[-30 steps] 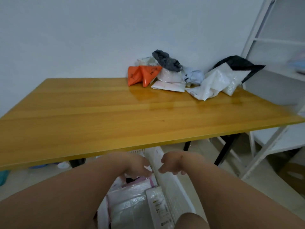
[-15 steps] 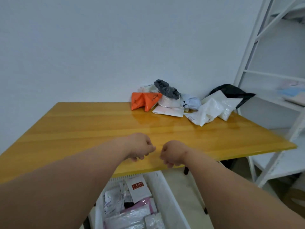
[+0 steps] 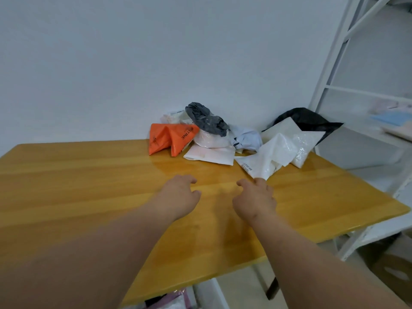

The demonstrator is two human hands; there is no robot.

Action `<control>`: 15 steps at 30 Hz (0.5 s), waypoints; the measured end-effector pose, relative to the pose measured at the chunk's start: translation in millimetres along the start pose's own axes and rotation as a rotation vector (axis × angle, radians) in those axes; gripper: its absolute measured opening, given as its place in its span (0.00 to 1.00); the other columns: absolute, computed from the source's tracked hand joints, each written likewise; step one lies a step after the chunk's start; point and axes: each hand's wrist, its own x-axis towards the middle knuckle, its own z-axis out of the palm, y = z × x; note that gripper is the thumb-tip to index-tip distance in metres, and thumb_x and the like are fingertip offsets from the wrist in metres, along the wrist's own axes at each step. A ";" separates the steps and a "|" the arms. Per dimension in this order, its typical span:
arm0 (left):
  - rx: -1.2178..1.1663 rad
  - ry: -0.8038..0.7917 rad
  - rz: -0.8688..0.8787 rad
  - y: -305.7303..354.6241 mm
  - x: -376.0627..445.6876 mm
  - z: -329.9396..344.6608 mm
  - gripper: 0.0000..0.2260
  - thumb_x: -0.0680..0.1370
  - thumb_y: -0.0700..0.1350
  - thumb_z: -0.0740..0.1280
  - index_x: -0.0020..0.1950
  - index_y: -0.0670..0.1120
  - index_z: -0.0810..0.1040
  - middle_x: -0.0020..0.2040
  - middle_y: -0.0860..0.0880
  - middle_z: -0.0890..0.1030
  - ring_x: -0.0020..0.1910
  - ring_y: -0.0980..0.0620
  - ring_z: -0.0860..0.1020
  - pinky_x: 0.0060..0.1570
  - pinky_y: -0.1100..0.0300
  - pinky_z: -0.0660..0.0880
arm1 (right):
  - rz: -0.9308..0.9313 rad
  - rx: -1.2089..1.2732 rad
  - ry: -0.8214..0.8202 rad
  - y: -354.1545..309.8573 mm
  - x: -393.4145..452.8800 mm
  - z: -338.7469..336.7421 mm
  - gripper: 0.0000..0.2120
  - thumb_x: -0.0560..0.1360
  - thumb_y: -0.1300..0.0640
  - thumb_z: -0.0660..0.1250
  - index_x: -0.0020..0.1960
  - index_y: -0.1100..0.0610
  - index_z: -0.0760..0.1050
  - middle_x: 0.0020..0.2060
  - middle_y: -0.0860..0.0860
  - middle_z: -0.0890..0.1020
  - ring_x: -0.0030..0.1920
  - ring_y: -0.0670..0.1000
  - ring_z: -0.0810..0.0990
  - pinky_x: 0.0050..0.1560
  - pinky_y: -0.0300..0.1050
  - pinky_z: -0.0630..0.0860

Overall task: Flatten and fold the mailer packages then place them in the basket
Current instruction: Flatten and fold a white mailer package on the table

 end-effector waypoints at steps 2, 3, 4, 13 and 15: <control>-0.017 0.031 -0.014 2.1 15.3 9.2 0.19 0.81 0.51 0.63 0.71 0.51 0.71 0.72 0.49 0.69 0.65 0.48 0.72 0.58 0.55 0.74 | 0.066 0.006 0.029 7.3 17.3 1.9 0.28 0.76 0.58 0.59 0.74 0.41 0.63 0.78 0.54 0.48 0.77 0.58 0.49 0.74 0.57 0.56; -0.019 0.039 -0.019 2.6 21.3 13.7 0.18 0.81 0.50 0.63 0.71 0.51 0.71 0.72 0.49 0.69 0.65 0.48 0.72 0.60 0.53 0.74 | 0.092 0.008 0.040 10.7 25.1 3.7 0.29 0.75 0.58 0.59 0.74 0.40 0.62 0.78 0.55 0.44 0.77 0.59 0.46 0.75 0.58 0.54; -0.011 0.043 -0.020 2.6 26.2 17.6 0.18 0.81 0.50 0.63 0.71 0.51 0.71 0.72 0.49 0.69 0.67 0.47 0.71 0.63 0.52 0.72 | 0.114 0.008 0.048 14.2 32.4 5.9 0.30 0.75 0.59 0.59 0.74 0.39 0.62 0.78 0.55 0.41 0.78 0.59 0.43 0.75 0.58 0.52; 0.023 0.034 -0.049 -5.1 38.1 31.3 0.16 0.81 0.50 0.62 0.68 0.52 0.73 0.70 0.49 0.69 0.69 0.48 0.68 0.68 0.51 0.68 | 0.261 0.028 -0.080 26.5 67.4 17.7 0.30 0.79 0.53 0.57 0.79 0.46 0.51 0.79 0.50 0.42 0.78 0.60 0.43 0.75 0.60 0.49; 0.020 0.025 -0.050 -8.3 36.2 31.2 0.15 0.81 0.49 0.62 0.68 0.51 0.74 0.70 0.49 0.70 0.70 0.48 0.68 0.68 0.52 0.67 | 0.252 0.006 -0.054 24.9 65.0 19.9 0.29 0.79 0.53 0.56 0.78 0.51 0.54 0.79 0.50 0.49 0.77 0.58 0.47 0.74 0.59 0.53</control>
